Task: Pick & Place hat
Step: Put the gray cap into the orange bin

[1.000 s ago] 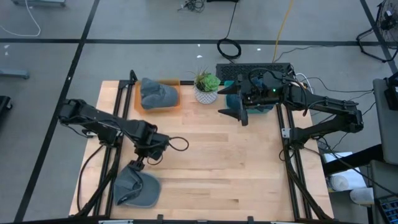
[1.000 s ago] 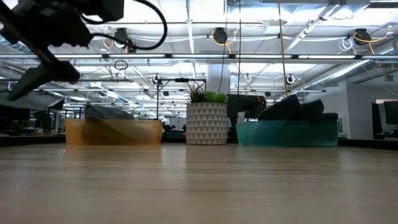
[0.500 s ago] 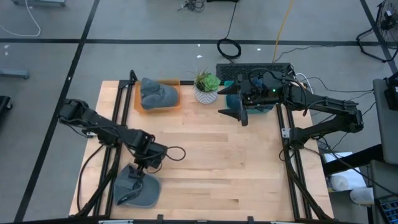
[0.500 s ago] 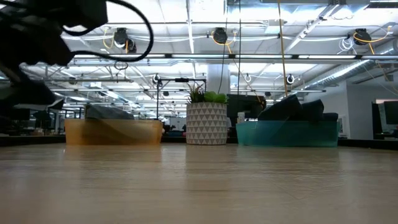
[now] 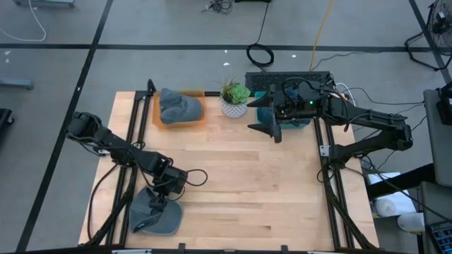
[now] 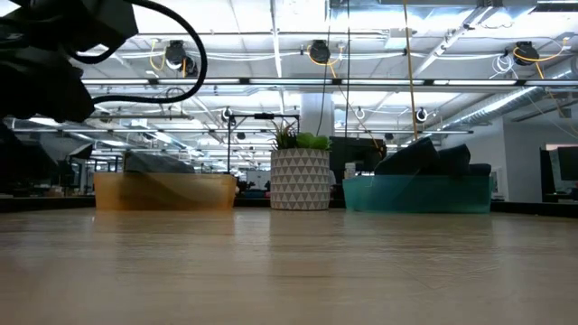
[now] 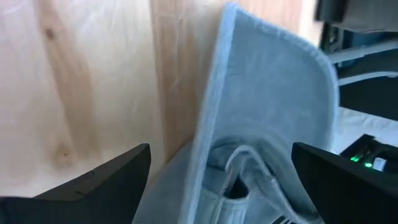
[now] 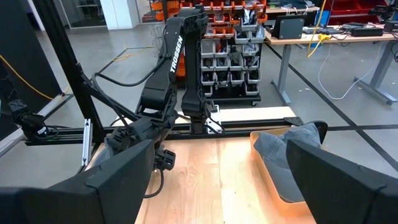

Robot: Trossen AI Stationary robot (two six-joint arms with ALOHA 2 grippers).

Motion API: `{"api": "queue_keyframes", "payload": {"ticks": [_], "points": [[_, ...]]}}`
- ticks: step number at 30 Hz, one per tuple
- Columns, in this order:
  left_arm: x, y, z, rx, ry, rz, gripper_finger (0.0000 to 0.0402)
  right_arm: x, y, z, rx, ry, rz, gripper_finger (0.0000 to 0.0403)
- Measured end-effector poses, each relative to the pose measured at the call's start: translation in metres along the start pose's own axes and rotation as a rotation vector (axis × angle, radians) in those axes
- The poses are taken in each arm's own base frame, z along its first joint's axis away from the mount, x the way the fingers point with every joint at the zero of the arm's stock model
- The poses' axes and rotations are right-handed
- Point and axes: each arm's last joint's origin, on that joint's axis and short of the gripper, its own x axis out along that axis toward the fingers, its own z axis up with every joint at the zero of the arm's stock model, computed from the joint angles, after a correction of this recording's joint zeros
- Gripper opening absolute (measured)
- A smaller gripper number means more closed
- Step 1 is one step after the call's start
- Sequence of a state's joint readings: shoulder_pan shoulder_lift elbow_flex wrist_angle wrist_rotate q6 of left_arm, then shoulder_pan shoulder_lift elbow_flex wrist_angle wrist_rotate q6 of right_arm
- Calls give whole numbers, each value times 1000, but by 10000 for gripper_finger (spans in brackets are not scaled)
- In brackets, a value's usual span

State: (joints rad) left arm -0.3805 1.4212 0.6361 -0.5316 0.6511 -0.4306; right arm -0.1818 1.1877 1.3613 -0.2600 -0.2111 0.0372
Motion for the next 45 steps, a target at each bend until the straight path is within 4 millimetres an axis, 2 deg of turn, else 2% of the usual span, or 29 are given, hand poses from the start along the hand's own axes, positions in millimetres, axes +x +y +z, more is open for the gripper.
{"api": "queue_keyframes", "payload": {"ticks": [11,14,18,30,36,38,42,45], "points": [[0,1,1,-61,-29,37,398,0,-1,0,3,-1,-31,354],[1,0,1,-66,-29,41,381,0,-1,0,3,-1,-28,354],[1,0,1,-62,-26,41,328,0,-1,0,3,-1,-27,354],[1,1,1,-60,-50,90,114,0,-1,0,4,-1,-26,354],[1,3,2,4,-79,150,25,0,-1,0,54,-2,-26,354],[0,2,3,36,-79,150,12,0,-1,0,56,-2,-26,354],[0,2,3,75,-76,152,18,0,-1,0,56,-2,-26,354],[-1,1,4,116,-78,152,9,0,-1,0,56,-2,-25,354]]}}
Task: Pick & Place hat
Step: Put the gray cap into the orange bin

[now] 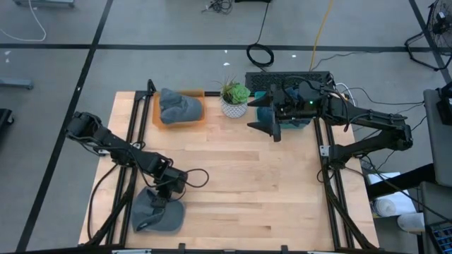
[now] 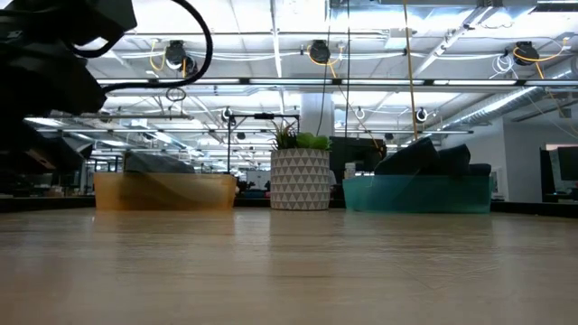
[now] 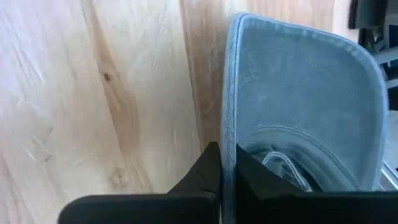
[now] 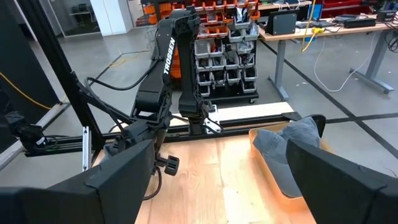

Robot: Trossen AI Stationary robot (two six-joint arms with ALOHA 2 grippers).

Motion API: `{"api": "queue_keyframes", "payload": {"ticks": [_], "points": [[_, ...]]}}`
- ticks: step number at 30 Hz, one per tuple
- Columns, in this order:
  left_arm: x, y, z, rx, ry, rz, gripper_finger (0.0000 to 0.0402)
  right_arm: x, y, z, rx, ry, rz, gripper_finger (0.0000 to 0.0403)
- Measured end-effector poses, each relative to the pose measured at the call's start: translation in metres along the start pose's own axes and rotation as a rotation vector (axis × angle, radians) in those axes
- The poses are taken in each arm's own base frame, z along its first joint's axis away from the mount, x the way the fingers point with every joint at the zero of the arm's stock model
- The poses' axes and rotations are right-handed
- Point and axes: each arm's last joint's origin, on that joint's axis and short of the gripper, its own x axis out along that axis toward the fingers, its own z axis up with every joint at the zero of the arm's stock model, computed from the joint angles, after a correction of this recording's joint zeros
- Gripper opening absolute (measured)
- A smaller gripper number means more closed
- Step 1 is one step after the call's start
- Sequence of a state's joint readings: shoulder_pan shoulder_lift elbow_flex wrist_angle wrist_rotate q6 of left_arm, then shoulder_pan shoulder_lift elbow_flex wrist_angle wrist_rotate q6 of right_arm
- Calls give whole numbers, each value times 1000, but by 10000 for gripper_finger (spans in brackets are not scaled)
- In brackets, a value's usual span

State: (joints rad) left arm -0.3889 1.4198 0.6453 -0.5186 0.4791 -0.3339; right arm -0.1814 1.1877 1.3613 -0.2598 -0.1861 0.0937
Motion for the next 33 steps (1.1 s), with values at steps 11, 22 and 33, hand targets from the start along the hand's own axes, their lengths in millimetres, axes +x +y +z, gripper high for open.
{"api": "queue_keyframes", "payload": {"ticks": [11,22,33], "points": [[-22,-13,21,132,-55,147,8,0,0,0,82,0,1,354],[-52,-1,25,155,36,391,8,0,1,8,115,-82,14,354],[-97,10,45,319,38,819,8,-17,-8,26,231,-237,-5,354]]}}
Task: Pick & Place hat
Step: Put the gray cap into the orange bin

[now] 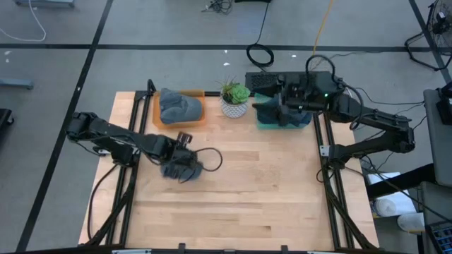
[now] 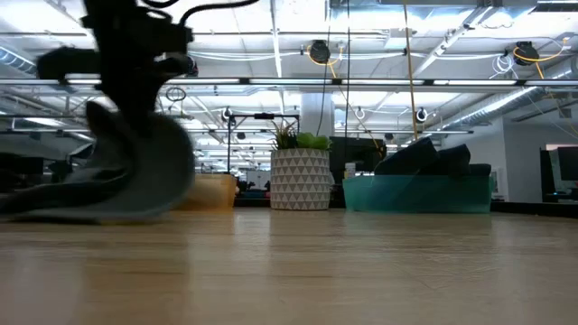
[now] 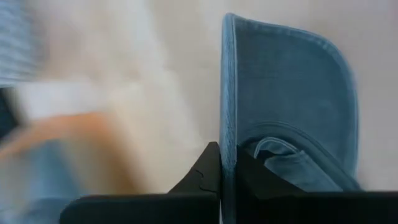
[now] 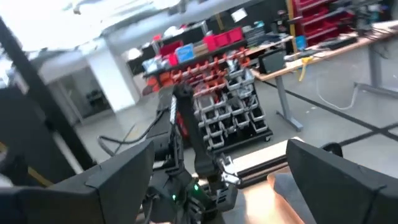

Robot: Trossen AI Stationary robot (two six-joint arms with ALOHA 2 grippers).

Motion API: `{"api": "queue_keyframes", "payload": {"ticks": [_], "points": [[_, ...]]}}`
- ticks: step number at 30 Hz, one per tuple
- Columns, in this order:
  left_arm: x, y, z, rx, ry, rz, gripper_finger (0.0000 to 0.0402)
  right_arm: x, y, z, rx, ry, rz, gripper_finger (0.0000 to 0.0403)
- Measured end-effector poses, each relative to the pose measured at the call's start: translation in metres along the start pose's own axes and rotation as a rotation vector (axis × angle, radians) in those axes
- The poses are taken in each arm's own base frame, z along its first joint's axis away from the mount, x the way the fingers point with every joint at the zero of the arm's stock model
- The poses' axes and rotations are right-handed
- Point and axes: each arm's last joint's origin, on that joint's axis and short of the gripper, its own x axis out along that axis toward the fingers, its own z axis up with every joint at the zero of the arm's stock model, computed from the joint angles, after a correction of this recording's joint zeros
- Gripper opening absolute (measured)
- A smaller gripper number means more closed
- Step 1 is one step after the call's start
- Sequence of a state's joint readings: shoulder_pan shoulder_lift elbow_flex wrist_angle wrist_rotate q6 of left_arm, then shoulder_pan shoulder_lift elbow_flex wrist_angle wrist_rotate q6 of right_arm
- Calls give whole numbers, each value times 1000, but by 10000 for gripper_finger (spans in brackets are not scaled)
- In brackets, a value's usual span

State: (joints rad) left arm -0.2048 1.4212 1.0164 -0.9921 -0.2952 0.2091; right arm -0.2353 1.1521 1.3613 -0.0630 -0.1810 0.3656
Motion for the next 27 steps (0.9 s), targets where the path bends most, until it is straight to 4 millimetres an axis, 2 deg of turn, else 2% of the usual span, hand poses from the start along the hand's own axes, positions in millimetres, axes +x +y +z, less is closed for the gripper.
{"api": "queue_keyframes", "payload": {"ticks": [5,10,16,22,27], "points": [[-17,37,7,16,-14,178,8,-11,-13,9,96,-36,-61,354],[-44,80,10,-47,-44,305,8,-19,-25,15,85,-48,-125,354],[-76,124,5,-164,-72,443,8,-23,-39,19,6,-39,-138,354],[-104,154,-5,-210,-58,571,8,-27,-49,23,-49,-46,-167,354],[-120,171,-15,-202,-23,642,8,-30,-57,26,-22,-62,-202,354]]}}
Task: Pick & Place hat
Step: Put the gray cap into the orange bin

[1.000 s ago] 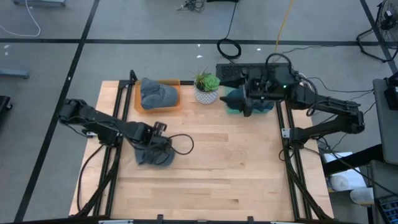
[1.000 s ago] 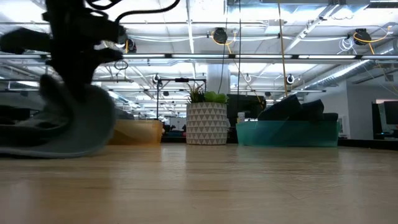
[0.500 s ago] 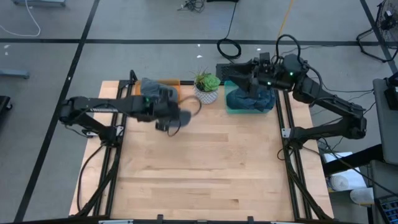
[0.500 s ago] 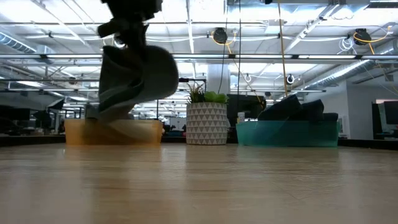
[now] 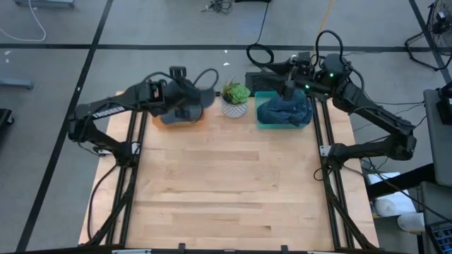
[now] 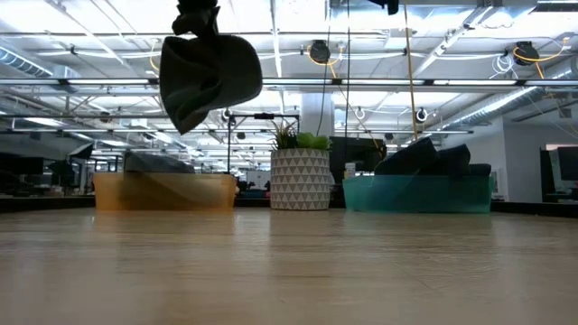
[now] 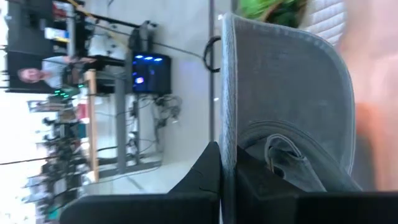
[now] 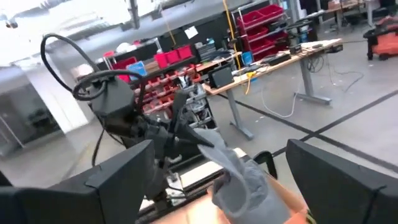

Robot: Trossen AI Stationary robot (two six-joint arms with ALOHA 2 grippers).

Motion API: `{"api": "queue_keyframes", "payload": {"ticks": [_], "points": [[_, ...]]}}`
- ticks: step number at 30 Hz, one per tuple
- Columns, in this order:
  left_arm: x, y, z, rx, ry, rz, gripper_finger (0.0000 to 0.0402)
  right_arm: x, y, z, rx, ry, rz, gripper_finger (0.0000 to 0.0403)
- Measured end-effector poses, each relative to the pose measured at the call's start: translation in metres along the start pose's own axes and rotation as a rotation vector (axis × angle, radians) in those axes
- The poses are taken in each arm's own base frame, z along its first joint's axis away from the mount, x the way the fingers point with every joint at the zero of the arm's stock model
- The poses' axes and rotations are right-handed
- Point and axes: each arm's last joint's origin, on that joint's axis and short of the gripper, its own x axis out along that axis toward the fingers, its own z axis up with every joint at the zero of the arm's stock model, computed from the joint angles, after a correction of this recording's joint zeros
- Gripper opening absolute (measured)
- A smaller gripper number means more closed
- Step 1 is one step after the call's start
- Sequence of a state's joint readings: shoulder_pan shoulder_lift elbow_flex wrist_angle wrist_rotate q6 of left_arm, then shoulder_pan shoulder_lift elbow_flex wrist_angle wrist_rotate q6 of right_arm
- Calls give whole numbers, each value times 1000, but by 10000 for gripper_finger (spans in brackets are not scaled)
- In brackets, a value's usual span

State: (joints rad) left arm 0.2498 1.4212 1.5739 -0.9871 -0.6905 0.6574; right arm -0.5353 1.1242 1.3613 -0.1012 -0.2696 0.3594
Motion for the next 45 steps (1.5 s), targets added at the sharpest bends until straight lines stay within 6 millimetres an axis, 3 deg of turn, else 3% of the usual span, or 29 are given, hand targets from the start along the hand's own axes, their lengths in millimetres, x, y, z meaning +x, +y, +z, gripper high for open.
{"api": "queue_keyframes", "payload": {"ticks": [12,24,36,45], "points": [[-5,56,-8,80,2,203,8,30,-22,-16,242,70,-12,354],[-20,91,3,250,-12,481,8,57,-34,-25,524,44,-4,354],[-40,97,22,430,-75,639,8,76,-31,-18,829,0,276,354],[-59,90,38,538,-206,721,8,93,-34,-21,1184,-81,369,354]]}}
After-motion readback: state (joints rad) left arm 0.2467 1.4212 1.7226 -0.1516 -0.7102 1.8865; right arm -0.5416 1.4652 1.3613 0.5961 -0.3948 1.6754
